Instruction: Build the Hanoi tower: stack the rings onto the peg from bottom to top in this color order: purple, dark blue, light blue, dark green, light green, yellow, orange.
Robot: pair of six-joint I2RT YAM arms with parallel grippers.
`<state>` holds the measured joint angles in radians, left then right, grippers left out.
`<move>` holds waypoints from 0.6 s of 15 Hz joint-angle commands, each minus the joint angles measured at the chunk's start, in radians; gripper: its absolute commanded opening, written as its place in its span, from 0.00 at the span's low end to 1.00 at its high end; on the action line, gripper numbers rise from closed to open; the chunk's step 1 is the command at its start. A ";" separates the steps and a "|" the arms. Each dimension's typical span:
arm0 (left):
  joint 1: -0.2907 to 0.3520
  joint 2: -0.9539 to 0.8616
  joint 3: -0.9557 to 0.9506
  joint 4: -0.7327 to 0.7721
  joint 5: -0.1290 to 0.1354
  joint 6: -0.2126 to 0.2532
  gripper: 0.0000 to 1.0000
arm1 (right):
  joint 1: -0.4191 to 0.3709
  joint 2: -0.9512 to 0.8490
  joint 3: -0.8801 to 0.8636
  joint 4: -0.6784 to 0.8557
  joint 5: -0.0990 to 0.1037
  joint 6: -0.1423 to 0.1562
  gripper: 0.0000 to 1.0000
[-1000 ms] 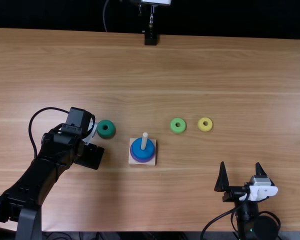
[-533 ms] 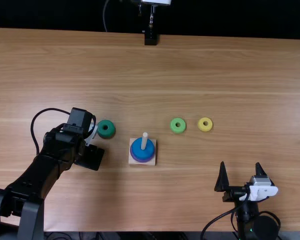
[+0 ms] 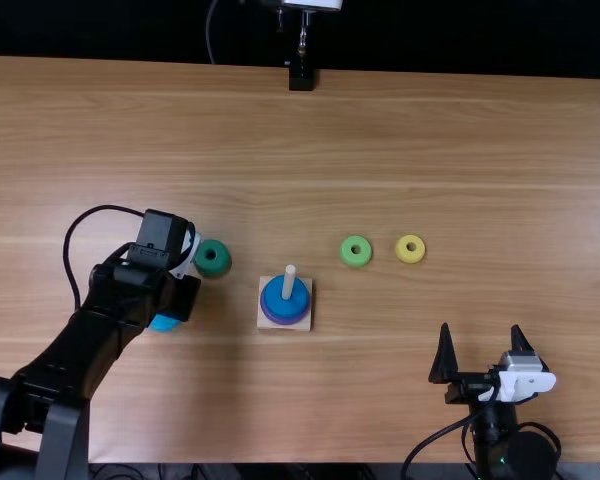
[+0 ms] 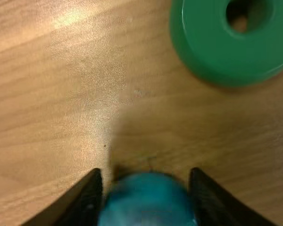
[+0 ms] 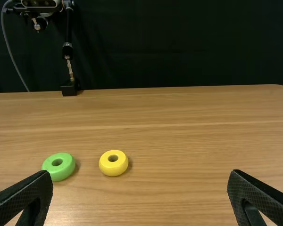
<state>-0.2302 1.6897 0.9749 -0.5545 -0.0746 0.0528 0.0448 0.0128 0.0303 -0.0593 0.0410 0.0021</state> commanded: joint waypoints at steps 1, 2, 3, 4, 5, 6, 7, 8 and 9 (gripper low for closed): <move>-0.012 0.010 -0.013 0.000 -0.005 0.010 0.01 | -0.010 -0.013 -0.015 0.007 -0.008 0.003 1.00; -0.012 0.011 -0.013 0.000 -0.003 0.012 0.07 | -0.010 -0.013 -0.015 0.007 -0.008 0.003 1.00; -0.011 0.011 -0.012 0.002 0.001 0.010 0.30 | -0.010 -0.013 -0.015 0.007 -0.008 0.002 1.00; -0.011 0.013 -0.013 0.002 0.003 0.008 0.65 | -0.010 -0.013 -0.015 0.007 -0.008 0.003 1.00; -0.009 0.013 -0.008 -0.001 -0.003 0.004 1.00 | -0.010 -0.013 -0.015 0.007 -0.008 0.003 1.00; -0.004 0.013 -0.004 -0.012 0.001 -0.001 1.00 | -0.010 -0.013 -0.015 0.007 -0.008 0.002 1.00; -0.003 0.016 -0.001 -0.014 0.005 -0.003 1.00 | -0.010 -0.013 -0.015 0.007 -0.008 0.003 1.00; -0.003 0.028 0.001 -0.018 0.001 -0.005 1.00 | -0.010 -0.013 -0.015 0.007 -0.008 0.003 1.00; -0.001 0.030 0.001 -0.025 0.003 -0.005 1.00 | -0.010 -0.013 -0.015 0.007 -0.008 0.003 1.00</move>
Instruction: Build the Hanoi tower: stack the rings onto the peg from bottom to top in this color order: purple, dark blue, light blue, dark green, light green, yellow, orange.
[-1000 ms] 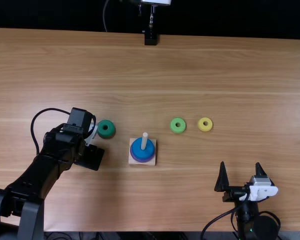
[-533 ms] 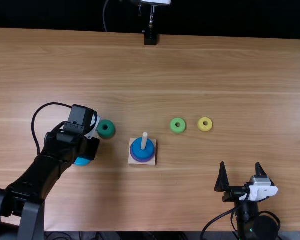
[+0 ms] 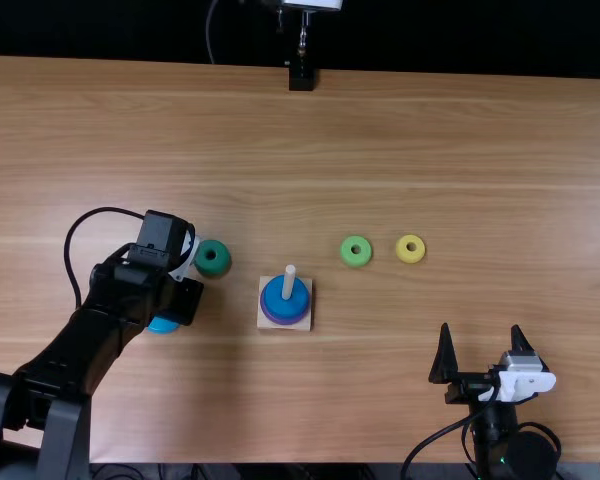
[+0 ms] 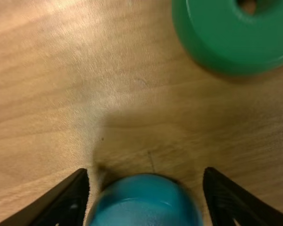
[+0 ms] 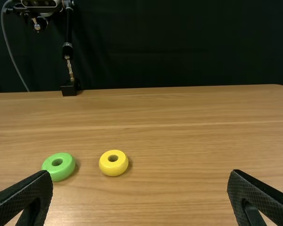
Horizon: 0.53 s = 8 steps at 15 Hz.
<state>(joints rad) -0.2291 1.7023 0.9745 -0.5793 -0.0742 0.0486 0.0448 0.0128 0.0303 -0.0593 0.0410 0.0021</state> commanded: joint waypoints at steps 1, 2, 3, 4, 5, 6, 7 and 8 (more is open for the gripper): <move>-0.003 0.017 0.001 -0.010 -0.001 -0.001 1.00 | -0.010 -0.013 -0.015 0.007 -0.008 0.003 1.00; -0.003 0.017 -0.003 -0.012 -0.001 -0.001 1.00 | -0.010 -0.013 -0.015 0.007 -0.008 0.003 1.00; -0.003 0.017 -0.007 -0.025 -0.001 -0.001 1.00 | -0.010 -0.013 -0.015 0.007 -0.008 0.003 1.00; -0.003 0.017 -0.003 -0.047 0.004 0.001 1.00 | -0.010 -0.013 -0.015 0.007 -0.008 0.003 1.00; -0.001 0.017 0.001 -0.072 0.008 0.001 1.00 | -0.010 -0.013 -0.015 0.007 -0.008 0.003 1.00; -0.001 0.017 0.003 -0.104 0.012 0.001 1.00 | -0.010 -0.013 -0.015 0.007 -0.008 0.003 1.00; -0.001 0.017 0.004 -0.126 0.012 0.005 1.00 | -0.010 -0.013 -0.015 0.007 -0.008 0.002 1.00; -0.001 0.017 0.004 -0.131 0.012 0.007 1.00 | -0.010 -0.013 -0.015 0.007 -0.008 0.003 1.00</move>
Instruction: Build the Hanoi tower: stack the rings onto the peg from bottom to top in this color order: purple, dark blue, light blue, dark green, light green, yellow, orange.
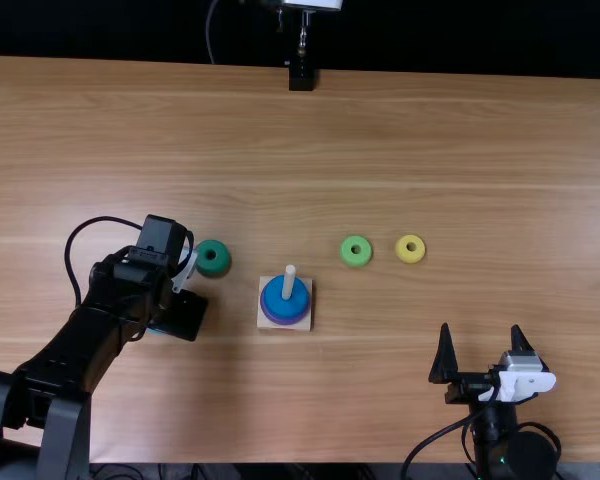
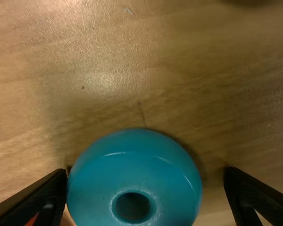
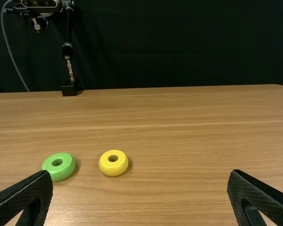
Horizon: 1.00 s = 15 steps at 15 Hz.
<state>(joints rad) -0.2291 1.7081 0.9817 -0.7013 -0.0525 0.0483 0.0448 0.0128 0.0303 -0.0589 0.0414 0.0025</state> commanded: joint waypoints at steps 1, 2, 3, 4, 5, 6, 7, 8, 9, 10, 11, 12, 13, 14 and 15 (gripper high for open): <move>-0.001 0.010 -0.003 -0.007 -0.010 0.009 1.00 | -0.010 -0.013 -0.015 0.006 -0.008 0.003 1.00; -0.001 0.010 -0.003 -0.007 -0.010 0.012 1.00 | -0.010 -0.013 -0.015 0.006 -0.008 0.003 1.00; -0.003 0.010 -0.003 -0.006 -0.012 0.012 1.00 | -0.010 -0.013 -0.015 0.006 -0.008 0.003 1.00; -0.003 0.010 -0.003 -0.006 -0.012 0.014 0.84 | -0.010 -0.013 -0.015 0.006 -0.008 0.001 1.00; -0.003 0.008 -0.003 -0.006 -0.012 0.014 0.50 | -0.010 -0.013 -0.015 0.006 -0.008 0.003 1.00; -0.004 0.007 -0.008 0.000 -0.021 0.014 0.16 | -0.010 -0.013 -0.015 0.006 -0.008 0.003 1.00; -0.004 0.005 -0.011 0.002 -0.023 0.016 0.00 | -0.010 -0.013 -0.015 0.006 -0.008 0.003 1.00; -0.004 0.004 -0.006 0.004 -0.023 0.016 0.00 | -0.010 -0.013 -0.015 0.006 -0.008 0.003 1.00; -0.003 0.004 -0.003 0.002 -0.023 0.016 0.00 | -0.010 -0.013 -0.015 0.006 -0.008 0.003 1.00; -0.003 0.002 0.008 -0.004 -0.023 0.016 0.00 | -0.010 -0.013 -0.015 0.006 -0.008 0.003 1.00; -0.003 0.001 0.052 -0.011 -0.023 0.016 0.00 | -0.010 -0.013 -0.015 0.006 -0.008 0.003 1.00; -0.004 0.001 0.104 -0.018 -0.025 0.014 0.00 | -0.010 -0.013 -0.015 0.006 -0.008 0.003 1.00; -0.009 -0.001 0.143 -0.039 -0.025 0.012 0.00 | -0.010 -0.013 -0.015 0.006 -0.008 0.003 1.00; -0.012 -0.001 0.198 -0.070 -0.023 0.000 0.00 | -0.010 -0.013 -0.015 0.006 -0.008 0.001 1.00; -0.013 -0.001 0.258 -0.131 -0.019 -0.002 0.00 | -0.010 -0.013 -0.015 0.006 -0.008 0.003 1.00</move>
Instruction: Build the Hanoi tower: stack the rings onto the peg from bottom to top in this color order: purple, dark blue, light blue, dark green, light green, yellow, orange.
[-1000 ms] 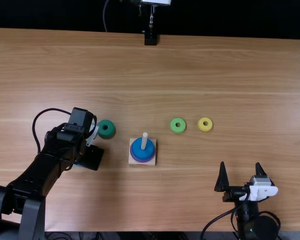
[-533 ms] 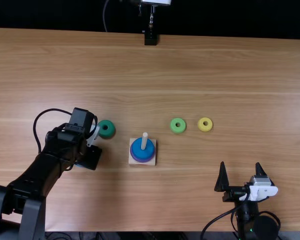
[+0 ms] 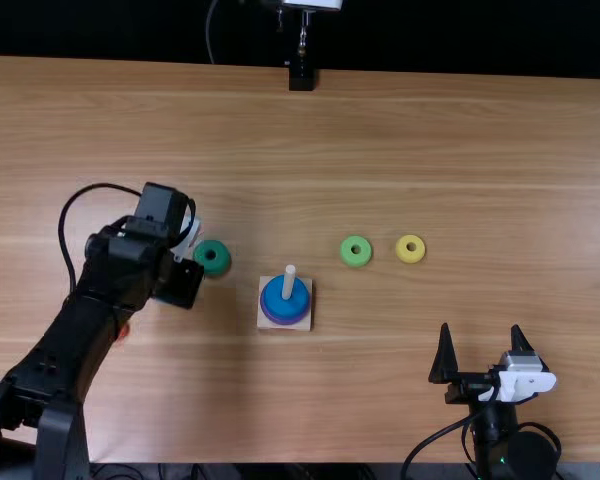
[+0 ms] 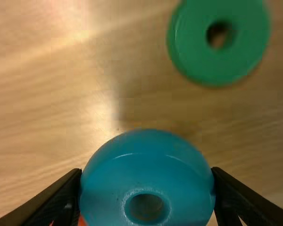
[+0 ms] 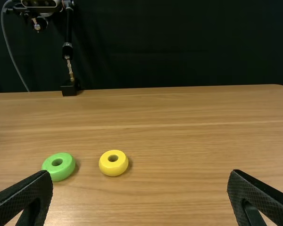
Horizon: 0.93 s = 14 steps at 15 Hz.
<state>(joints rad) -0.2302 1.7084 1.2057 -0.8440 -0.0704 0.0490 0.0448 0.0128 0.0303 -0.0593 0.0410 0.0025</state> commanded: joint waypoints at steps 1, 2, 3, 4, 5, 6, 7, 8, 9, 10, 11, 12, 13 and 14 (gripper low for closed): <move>-0.015 0.000 0.107 -0.082 0.004 -0.005 0.00 | -0.010 -0.013 -0.015 0.007 -0.008 0.003 1.00; -0.021 0.003 0.198 -0.181 0.006 -0.007 0.00 | -0.010 -0.013 -0.015 0.007 -0.008 0.003 1.00; -0.041 0.005 0.282 -0.284 0.008 -0.020 0.00 | -0.010 -0.013 -0.015 0.007 -0.008 0.003 1.00; -0.054 0.011 0.359 -0.378 0.008 -0.049 0.00 | -0.010 -0.013 -0.015 0.007 -0.008 0.003 1.00; -0.058 0.014 0.442 -0.457 0.008 -0.090 0.00 | -0.010 -0.013 -0.015 0.007 -0.008 0.003 1.00; -0.061 0.017 0.520 -0.507 0.010 -0.123 0.00 | -0.010 -0.013 -0.015 0.007 -0.008 0.003 1.00; -0.078 0.031 0.577 -0.540 0.010 -0.154 0.00 | -0.010 -0.013 -0.015 0.007 -0.008 0.003 1.00; -0.100 0.056 0.626 -0.570 0.010 -0.180 0.00 | -0.010 -0.013 -0.015 0.007 -0.008 0.001 1.00; -0.124 0.063 0.675 -0.595 0.010 -0.205 0.00 | -0.010 -0.013 -0.015 0.007 -0.008 0.003 1.00; -0.144 0.066 0.707 -0.608 0.008 -0.226 0.00 | -0.010 -0.013 -0.015 0.007 -0.008 0.003 1.00; -0.169 0.080 0.736 -0.616 0.008 -0.248 0.00 | -0.010 -0.013 -0.015 0.007 -0.008 0.003 1.00; -0.192 0.097 0.770 -0.618 0.008 -0.264 0.00 | -0.010 -0.013 -0.015 0.007 -0.008 0.003 1.00; -0.213 0.112 0.795 -0.619 0.008 -0.277 0.00 | -0.010 -0.013 -0.015 0.007 -0.008 0.003 1.00; -0.235 0.122 0.813 -0.625 0.008 -0.298 0.00 | -0.010 -0.013 -0.015 0.007 -0.008 0.003 1.00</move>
<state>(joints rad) -0.4522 1.8130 1.9804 -1.4643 -0.0669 -0.2081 0.0448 0.0128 0.0303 -0.0589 0.0410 0.0021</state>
